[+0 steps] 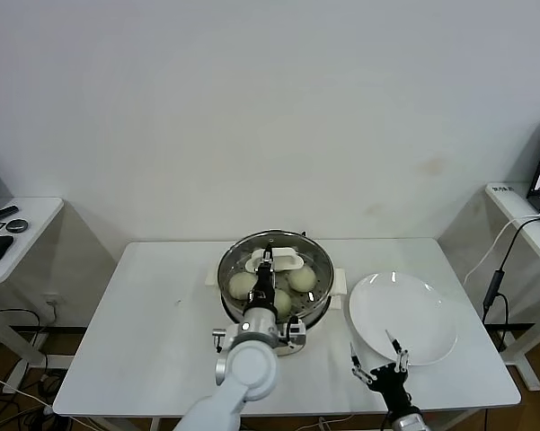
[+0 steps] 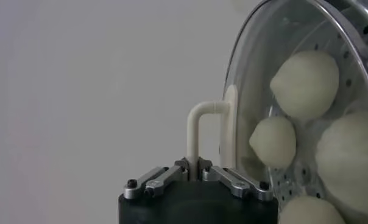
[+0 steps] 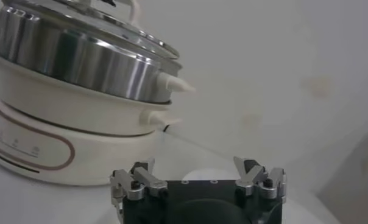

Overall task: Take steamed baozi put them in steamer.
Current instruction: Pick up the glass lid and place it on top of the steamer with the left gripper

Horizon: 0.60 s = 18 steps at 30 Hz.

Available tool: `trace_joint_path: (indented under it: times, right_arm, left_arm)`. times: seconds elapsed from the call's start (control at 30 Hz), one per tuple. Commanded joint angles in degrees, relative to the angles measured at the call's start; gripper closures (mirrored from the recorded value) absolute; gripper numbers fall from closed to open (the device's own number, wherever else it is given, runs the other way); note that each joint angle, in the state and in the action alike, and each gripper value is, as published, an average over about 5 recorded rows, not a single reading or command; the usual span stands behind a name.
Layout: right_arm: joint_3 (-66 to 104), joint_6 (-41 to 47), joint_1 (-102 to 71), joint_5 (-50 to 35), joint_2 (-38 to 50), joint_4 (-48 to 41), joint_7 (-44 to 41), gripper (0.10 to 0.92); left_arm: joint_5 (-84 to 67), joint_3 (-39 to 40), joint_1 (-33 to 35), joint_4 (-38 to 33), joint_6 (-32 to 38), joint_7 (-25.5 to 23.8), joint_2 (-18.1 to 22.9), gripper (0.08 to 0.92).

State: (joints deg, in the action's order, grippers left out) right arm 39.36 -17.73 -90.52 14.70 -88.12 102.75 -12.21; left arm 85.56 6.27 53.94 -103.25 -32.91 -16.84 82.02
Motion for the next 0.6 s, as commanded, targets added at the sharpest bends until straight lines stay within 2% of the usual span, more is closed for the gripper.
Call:
trace_joint_path:
  times: [0.03, 0.6]
  right_arm:
    - [-0.3, 0.04, 0.01, -0.1, 0.01, 0.06, -0.25, 0.203]
    - [-0.51, -0.26, -0.4, 0.09, 0.2, 0.24, -0.44, 0.203]
  left_arm:
    - [1.01, 0.23, -0.03, 1.76, 0.11, 0.14, 1.47, 0.842]
    - [2.32, -1.92, 1.6, 2.71, 1.89, 3.33, 1.29, 0.842]
